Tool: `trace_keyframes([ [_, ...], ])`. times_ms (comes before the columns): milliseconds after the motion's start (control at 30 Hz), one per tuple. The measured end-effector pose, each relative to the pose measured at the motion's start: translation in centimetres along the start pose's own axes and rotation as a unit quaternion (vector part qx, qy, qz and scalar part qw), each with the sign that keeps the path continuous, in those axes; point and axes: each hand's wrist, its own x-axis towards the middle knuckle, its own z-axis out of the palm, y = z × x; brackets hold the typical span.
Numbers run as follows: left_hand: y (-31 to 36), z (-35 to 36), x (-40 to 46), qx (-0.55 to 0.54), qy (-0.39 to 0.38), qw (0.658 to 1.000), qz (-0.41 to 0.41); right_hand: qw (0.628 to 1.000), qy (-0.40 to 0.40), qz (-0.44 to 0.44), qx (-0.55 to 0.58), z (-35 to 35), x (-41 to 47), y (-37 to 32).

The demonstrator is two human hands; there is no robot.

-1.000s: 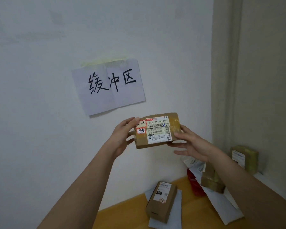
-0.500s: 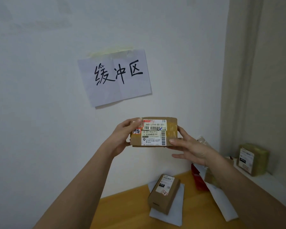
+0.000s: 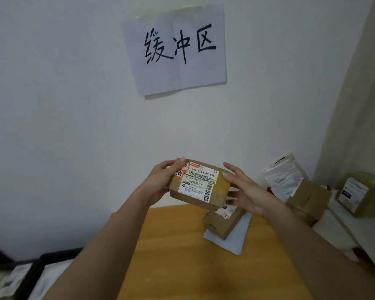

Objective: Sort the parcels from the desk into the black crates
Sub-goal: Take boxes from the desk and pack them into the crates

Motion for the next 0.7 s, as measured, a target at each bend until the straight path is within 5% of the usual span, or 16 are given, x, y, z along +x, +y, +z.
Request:
trace_keyframes([
  [267, -10.2, -2.6, -6.1, -0.119, 0.187, 0.966, -0.13, 0.995, 0.017, 0.093, 0.023, 5.4, 2.3, 9.6],
  [700, -18.8, -13.7, -18.9, -0.193, 0.179, 0.948, -0.181, 0.978, -0.058, 0.196, -0.042, 23.7, 0.3, 20.6],
])
